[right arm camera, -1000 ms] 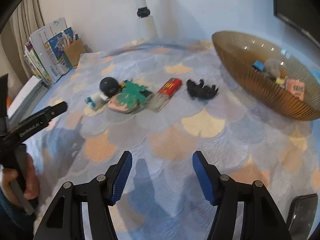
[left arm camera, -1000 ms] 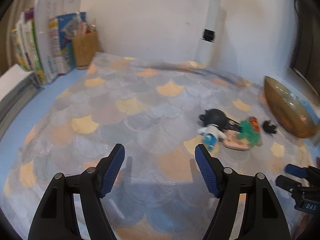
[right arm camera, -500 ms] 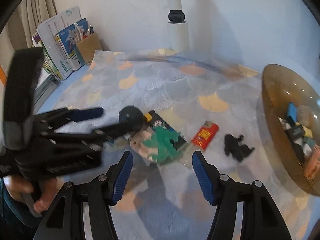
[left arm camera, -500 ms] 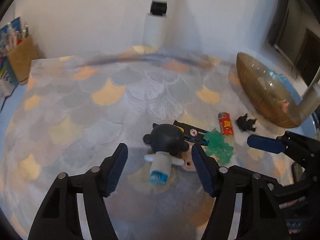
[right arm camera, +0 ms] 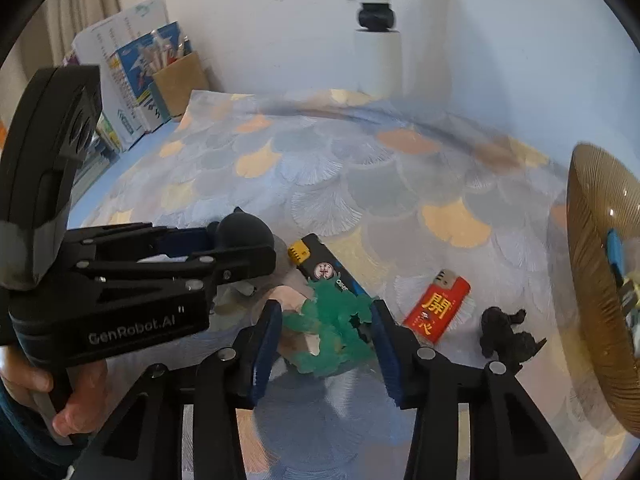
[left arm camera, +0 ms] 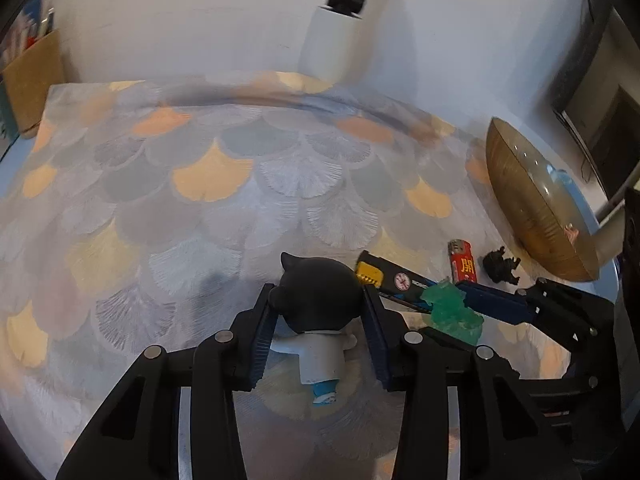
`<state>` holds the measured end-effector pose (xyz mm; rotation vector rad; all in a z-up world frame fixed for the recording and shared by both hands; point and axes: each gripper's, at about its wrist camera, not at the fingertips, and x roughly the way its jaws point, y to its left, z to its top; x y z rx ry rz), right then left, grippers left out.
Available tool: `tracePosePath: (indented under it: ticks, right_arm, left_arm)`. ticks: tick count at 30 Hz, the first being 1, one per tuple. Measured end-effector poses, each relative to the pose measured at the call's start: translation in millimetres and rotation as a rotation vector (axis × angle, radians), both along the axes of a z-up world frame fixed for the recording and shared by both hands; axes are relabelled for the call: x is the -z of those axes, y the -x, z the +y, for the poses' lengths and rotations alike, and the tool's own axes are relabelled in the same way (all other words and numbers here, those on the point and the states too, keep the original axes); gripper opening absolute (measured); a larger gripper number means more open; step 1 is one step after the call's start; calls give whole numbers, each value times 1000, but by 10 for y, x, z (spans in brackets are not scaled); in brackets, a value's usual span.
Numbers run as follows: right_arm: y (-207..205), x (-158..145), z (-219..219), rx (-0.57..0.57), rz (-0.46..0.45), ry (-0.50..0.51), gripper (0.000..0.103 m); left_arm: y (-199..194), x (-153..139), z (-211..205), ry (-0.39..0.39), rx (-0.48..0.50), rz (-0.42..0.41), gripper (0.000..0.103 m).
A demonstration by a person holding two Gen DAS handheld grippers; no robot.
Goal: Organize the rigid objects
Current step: 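Grasp the black-headed figurine with the left gripper while the right grasps the green figure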
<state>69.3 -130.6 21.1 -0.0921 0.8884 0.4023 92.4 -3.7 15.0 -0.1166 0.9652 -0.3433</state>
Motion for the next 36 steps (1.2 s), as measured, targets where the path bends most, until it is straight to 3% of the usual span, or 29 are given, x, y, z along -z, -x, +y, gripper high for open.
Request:
tracePosePath:
  ticks: [5,10,16,21,22,24,29,36]
  right_arm:
    - [170,-118,-38,1,-53,-23,43]
    - [652,-265,-225,-27,-61,-71,43]
    - [1187,-40,-334,-55,-19,-4,43]
    - [1261,145,-459,-30,15,11,44]
    - [1262,161,-486,-27,22,1,45]
    - [1289,199,-581,-15,41,-42,63]
    - [1360,242,-650,-3,25,-86,65]
    - [1417,266,-518,-22,-6,22,71]
  left_arm:
    - [229,-131,105,14,-39,-37,38]
    - [585,-203,156,37,-87,-54,38]
    - [889,-118,74,11,-114,-68,38]
    - [975,-56,47,-31,-131,-88,38]
    - [984,-34,48,-39,-135,-87,38]
    - [990,27,57,-50,-145,-81,38]
    - [1014,8,39,-52,-133,-108,38]
    - [1023,12,16,-71,-110,-122,38]
